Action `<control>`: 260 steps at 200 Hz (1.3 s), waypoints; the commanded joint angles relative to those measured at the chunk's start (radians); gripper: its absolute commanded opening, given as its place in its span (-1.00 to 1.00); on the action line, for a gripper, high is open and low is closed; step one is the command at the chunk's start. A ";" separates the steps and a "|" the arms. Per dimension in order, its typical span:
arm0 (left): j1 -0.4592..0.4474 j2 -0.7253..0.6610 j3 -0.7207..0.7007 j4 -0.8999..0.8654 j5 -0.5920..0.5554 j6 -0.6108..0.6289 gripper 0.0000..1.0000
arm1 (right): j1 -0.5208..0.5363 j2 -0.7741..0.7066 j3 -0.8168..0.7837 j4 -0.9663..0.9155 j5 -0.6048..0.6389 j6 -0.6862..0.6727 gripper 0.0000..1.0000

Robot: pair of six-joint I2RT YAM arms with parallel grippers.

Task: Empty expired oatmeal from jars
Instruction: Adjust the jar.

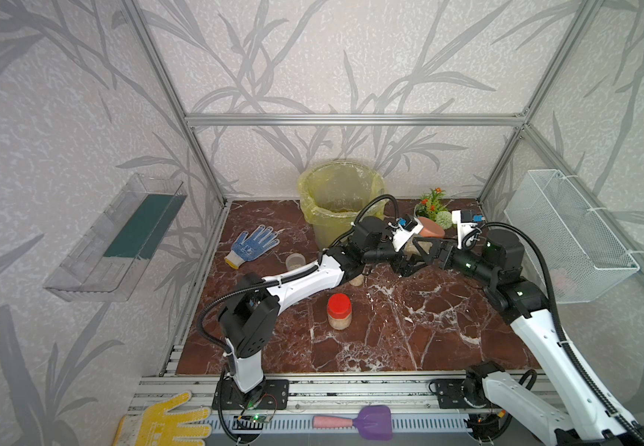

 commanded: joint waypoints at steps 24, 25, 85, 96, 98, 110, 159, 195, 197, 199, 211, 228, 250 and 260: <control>0.024 -0.053 -0.060 0.171 -0.125 0.006 -1.00 | 0.004 -0.058 0.012 -0.013 -0.115 -0.001 0.85; 0.023 -0.053 -0.062 0.173 -0.125 0.006 -1.00 | 0.004 -0.058 0.011 -0.015 -0.115 -0.001 0.85; 0.022 -0.093 -0.107 0.203 -0.160 0.069 -1.00 | -0.019 -0.105 -0.045 -0.053 -0.097 0.012 0.85; 0.022 -0.102 -0.117 0.212 -0.165 0.073 -1.00 | -0.029 -0.114 -0.046 -0.070 -0.088 0.016 0.85; 0.022 -0.103 -0.119 0.214 -0.167 0.075 -1.00 | -0.031 -0.115 -0.044 -0.074 -0.087 0.018 0.85; 0.019 -0.116 -0.133 0.222 -0.180 0.096 -1.00 | -0.057 -0.113 -0.029 -0.107 -0.094 0.043 0.85; -0.017 -0.161 -0.172 0.157 -0.300 0.304 -1.00 | -0.139 -0.063 0.168 -0.356 -0.129 0.128 0.85; -0.057 -0.168 -0.196 0.159 -0.452 0.479 -1.00 | -0.190 0.056 0.321 -0.541 -0.251 0.236 0.85; -0.059 -0.168 -0.198 0.161 -0.460 0.489 -1.00 | -0.192 0.063 0.331 -0.555 -0.254 0.237 0.85; -0.062 -0.166 -0.200 0.164 -0.469 0.498 -1.00 | -0.193 0.070 0.340 -0.566 -0.258 0.235 0.85; -0.075 -0.165 -0.216 0.200 -0.527 0.550 -1.00 | -0.194 0.118 0.403 -0.653 -0.282 0.218 0.85; -0.094 -0.161 -0.239 0.256 -0.586 0.611 -1.00 | -0.195 0.172 0.450 -0.711 -0.302 0.189 0.85; -0.112 -0.149 -0.243 0.272 -0.631 0.678 -1.00 | -0.195 0.241 0.522 -0.816 -0.288 0.113 0.85; -0.113 -0.148 -0.247 0.280 -0.636 0.688 -1.00 | -0.195 0.268 0.554 -0.866 -0.264 0.076 0.86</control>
